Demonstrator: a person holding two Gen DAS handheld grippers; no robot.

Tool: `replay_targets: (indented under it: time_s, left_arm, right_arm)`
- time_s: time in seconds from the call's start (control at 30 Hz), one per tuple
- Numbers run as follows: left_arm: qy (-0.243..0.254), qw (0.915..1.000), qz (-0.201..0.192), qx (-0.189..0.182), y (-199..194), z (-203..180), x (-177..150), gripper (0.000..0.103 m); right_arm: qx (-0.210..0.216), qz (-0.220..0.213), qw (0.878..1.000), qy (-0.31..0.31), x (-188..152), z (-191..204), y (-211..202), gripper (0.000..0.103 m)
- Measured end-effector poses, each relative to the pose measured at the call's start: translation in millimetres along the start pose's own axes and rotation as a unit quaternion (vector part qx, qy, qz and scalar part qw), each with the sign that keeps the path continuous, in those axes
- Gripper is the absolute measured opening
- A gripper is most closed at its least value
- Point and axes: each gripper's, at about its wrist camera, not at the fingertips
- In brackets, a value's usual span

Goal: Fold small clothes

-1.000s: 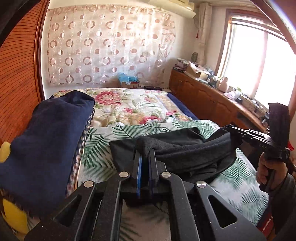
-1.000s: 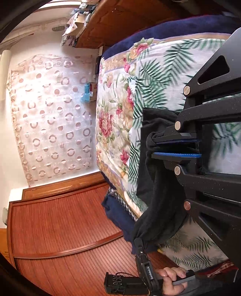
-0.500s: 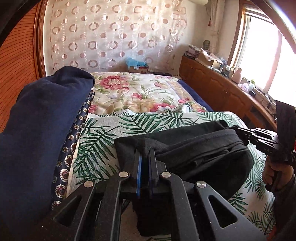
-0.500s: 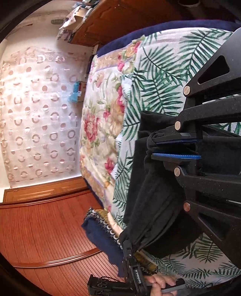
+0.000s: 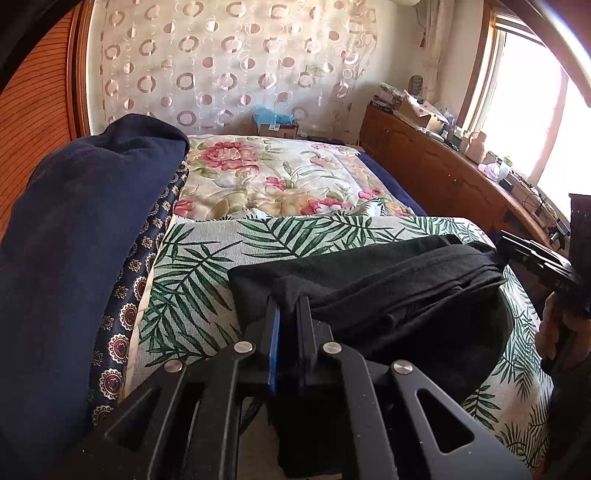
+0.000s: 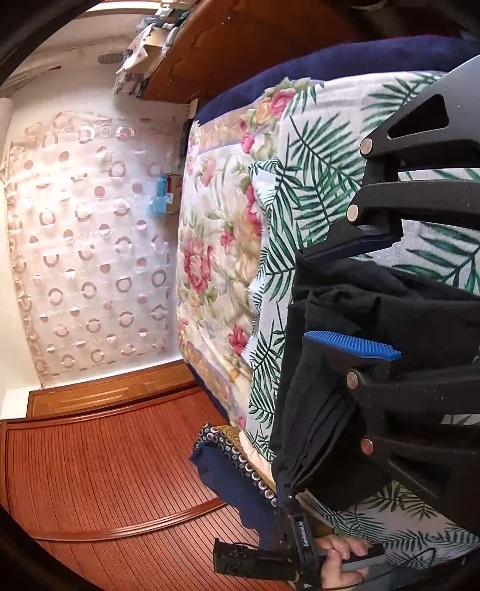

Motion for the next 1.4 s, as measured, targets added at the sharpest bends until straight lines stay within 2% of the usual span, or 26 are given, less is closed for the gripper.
replay_targets:
  time_s: [0.03,0.1,0.17,0.2,0.27,0.33,0.5,0.57,0.67,0.8,0.9,1.03,1.1,1.2,1.4]
  left_arm:
    - [0.001,1.0,-0.002,0.003,-1,1,2,0.012]
    - [0.007,0.9999,-0.011,0.009,-7,0,5,0.025]
    - [0.01,0.9995,-0.029,0.004,-17,-2,6,0.049]
    - [0.013,0.9993,-0.034,0.002,-21,-3,6,0.052]
    - [0.025,0.9988,-0.041,0.001,-30,-8,4,0.068]
    - [0.034,0.9985,-0.043,0.004,-35,-11,0,0.077]
    - [0.039,0.9989,-0.024,0.005,-31,-14,-16,0.077]
    - [0.034,0.9994,-0.001,0.006,-21,-13,-22,0.077]
    - [0.027,0.9996,0.01,-0.001,-12,-11,-26,0.077]
    - [0.027,0.9996,0.014,0.002,-3,-10,-19,0.077]
    - [0.029,0.9996,0.001,0.002,2,-10,-11,0.077]
    - [0.042,0.999,0.005,0.01,18,-13,1,0.077]
    - [0.042,0.9987,0.008,0.027,25,-11,9,0.077]
    - [0.048,0.9958,0.008,0.078,33,0,19,0.077]
    - [0.042,0.9953,0.004,0.087,35,6,19,0.077]
  right_arm:
    - [-0.002,-0.002,1.0,-0.006,-1,0,-2,0.044]
    - [-0.001,-0.003,1.0,-0.016,-5,1,-5,0.046]
    - [0.001,-0.004,1.0,-0.026,-7,2,-6,0.047]
    - [-0.001,-0.008,1.0,-0.03,-7,2,-9,0.047]
    - [-0.012,-0.021,0.999,-0.036,-7,1,-15,0.047]
    - [-0.01,-0.026,0.999,-0.037,-7,-1,-20,0.047]
    - [0.0,-0.011,0.999,-0.052,-10,1,-19,0.048]
    - [0.002,-0.012,0.998,-0.066,-13,6,-15,0.048]
    - [0.014,-0.001,0.997,-0.077,-14,9,-11,0.048]
    - [0.024,-0.001,0.996,-0.089,-14,13,-12,0.048]
    - [0.017,-0.006,0.996,-0.092,-13,11,-10,0.048]
    - [0.017,-0.007,0.996,-0.089,-14,8,-7,0.048]
    - [0.019,-0.006,0.996,-0.089,-16,8,-5,0.048]
    - [0.018,-0.009,0.996,-0.083,-15,5,-3,0.048]
    - [0.018,0.004,0.997,-0.074,-16,4,5,0.048]
Point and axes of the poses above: each gripper's, at about its wrist camera, not at the fingertips, and y roughly the way its jaws point, z to its left, x to its top, and after that the axes turned 12 degrees about y, right-handed
